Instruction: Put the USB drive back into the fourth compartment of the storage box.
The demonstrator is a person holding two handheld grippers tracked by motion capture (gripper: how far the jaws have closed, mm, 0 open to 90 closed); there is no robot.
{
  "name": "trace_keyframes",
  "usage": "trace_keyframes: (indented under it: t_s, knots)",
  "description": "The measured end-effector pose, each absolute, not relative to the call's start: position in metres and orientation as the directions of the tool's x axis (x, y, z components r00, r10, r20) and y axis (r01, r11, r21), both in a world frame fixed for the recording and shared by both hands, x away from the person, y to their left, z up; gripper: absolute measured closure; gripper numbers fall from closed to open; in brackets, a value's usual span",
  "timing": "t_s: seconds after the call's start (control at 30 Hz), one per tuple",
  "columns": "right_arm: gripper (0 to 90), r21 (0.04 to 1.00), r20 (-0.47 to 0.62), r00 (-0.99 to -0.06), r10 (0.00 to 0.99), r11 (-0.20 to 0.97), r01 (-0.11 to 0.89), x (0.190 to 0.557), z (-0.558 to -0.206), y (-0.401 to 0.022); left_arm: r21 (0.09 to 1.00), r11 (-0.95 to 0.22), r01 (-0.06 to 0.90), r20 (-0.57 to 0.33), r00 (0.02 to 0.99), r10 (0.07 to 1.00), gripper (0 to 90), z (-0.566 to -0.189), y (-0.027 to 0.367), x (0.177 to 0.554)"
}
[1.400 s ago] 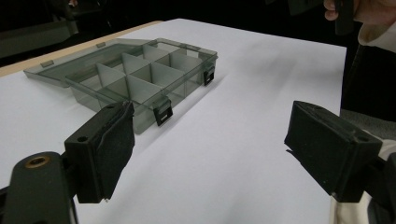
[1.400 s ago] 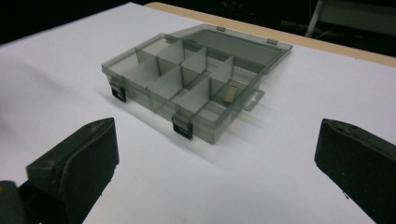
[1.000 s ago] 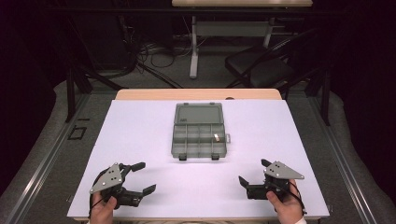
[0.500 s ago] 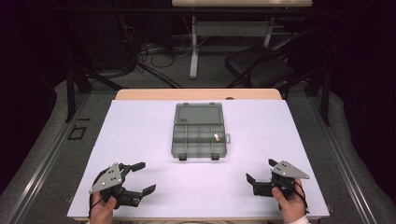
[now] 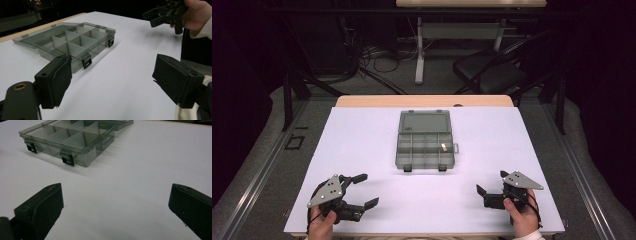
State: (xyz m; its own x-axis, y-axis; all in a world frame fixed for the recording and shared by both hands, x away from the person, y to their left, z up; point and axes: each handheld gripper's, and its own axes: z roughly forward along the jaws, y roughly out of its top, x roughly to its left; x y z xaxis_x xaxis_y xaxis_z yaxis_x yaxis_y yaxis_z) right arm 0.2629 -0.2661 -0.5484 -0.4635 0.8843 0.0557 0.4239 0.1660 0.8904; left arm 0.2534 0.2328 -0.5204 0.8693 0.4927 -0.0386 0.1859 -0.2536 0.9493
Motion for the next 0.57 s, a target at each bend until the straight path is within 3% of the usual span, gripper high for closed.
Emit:
trace_keyframes:
  t_s: [0.57]
  knots:
    - [0.0,0.887,0.036,-0.467,0.883,0.188,0.423,0.2628,-0.5496,-0.2651,0.949,-0.252,0.189,-0.041,0.867,0.496,15.8,-0.5204,0.2333,0.2550]
